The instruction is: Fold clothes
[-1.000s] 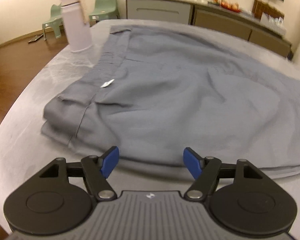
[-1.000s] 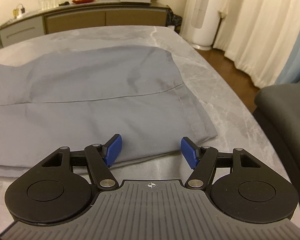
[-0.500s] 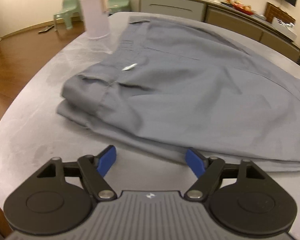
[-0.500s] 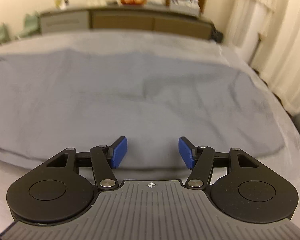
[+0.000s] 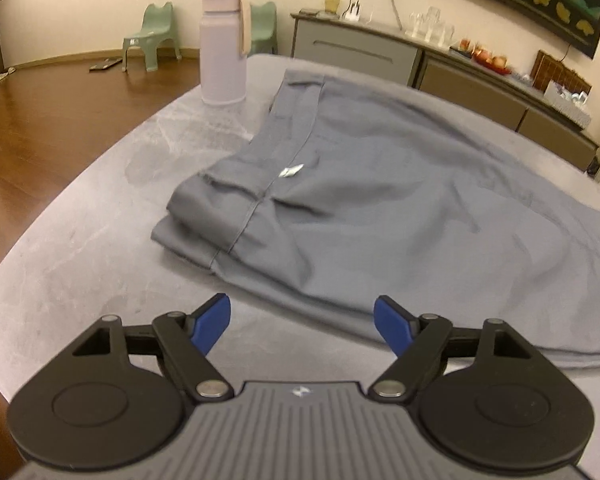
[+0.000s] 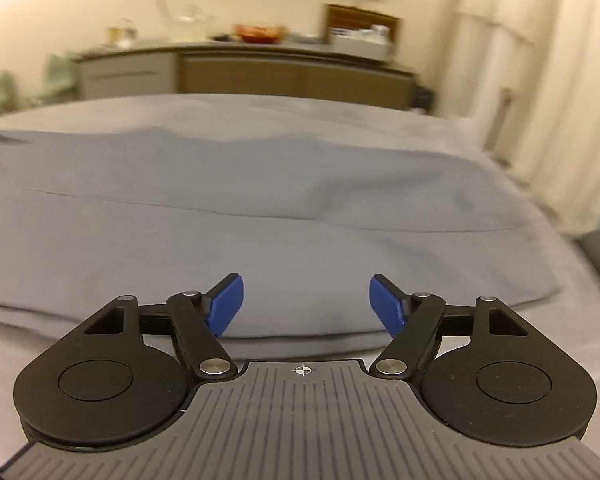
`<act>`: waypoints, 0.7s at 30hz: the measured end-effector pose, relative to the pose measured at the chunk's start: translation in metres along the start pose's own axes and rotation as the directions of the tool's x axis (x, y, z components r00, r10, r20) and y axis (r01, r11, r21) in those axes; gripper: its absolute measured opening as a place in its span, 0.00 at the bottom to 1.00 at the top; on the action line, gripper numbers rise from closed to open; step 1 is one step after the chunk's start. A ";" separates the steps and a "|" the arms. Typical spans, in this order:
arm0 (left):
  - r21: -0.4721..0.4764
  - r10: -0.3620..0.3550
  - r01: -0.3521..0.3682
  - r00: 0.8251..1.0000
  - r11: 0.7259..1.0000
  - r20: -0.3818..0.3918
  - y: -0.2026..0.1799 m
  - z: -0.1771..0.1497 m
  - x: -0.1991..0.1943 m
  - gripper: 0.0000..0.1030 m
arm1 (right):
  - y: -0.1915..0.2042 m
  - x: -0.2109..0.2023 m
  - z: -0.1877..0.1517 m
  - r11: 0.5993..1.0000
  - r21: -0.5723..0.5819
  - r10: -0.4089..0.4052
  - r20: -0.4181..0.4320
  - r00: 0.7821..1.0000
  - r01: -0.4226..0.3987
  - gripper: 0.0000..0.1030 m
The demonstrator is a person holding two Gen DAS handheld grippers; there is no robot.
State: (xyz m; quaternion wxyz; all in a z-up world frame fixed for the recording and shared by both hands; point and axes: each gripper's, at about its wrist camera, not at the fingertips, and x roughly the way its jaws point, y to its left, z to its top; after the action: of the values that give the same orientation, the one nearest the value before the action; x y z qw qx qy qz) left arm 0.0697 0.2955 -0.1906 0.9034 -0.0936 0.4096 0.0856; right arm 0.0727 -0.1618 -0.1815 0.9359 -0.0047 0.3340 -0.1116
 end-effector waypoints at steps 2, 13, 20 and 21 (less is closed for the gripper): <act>0.018 -0.016 0.016 0.999 1.000 0.030 -0.006 0.002 -0.003 0.78 | 0.023 -0.001 0.001 0.998 -0.011 0.064 0.013 0.998 -0.064 0.73; -0.077 0.001 -0.003 1.000 0.997 -0.017 0.012 0.015 0.027 0.72 | 0.054 0.038 0.007 0.997 -0.004 0.077 -0.077 0.994 -0.077 0.88; -0.390 -0.148 0.163 0.987 0.906 0.068 0.076 0.009 0.002 0.94 | 0.169 -0.041 0.022 0.940 -0.307 0.191 0.100 0.977 -0.152 0.80; -0.442 -0.166 0.175 0.984 0.880 0.059 0.085 0.008 0.007 0.94 | 0.210 -0.054 0.019 0.902 -0.377 0.268 0.104 0.958 -0.212 0.85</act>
State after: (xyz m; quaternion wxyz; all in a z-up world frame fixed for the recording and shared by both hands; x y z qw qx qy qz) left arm 0.0602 0.3798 -0.1988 0.8659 -0.3327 0.3604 0.0981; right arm 0.0870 0.0533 -0.1502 0.9484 -0.1444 0.2737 0.0690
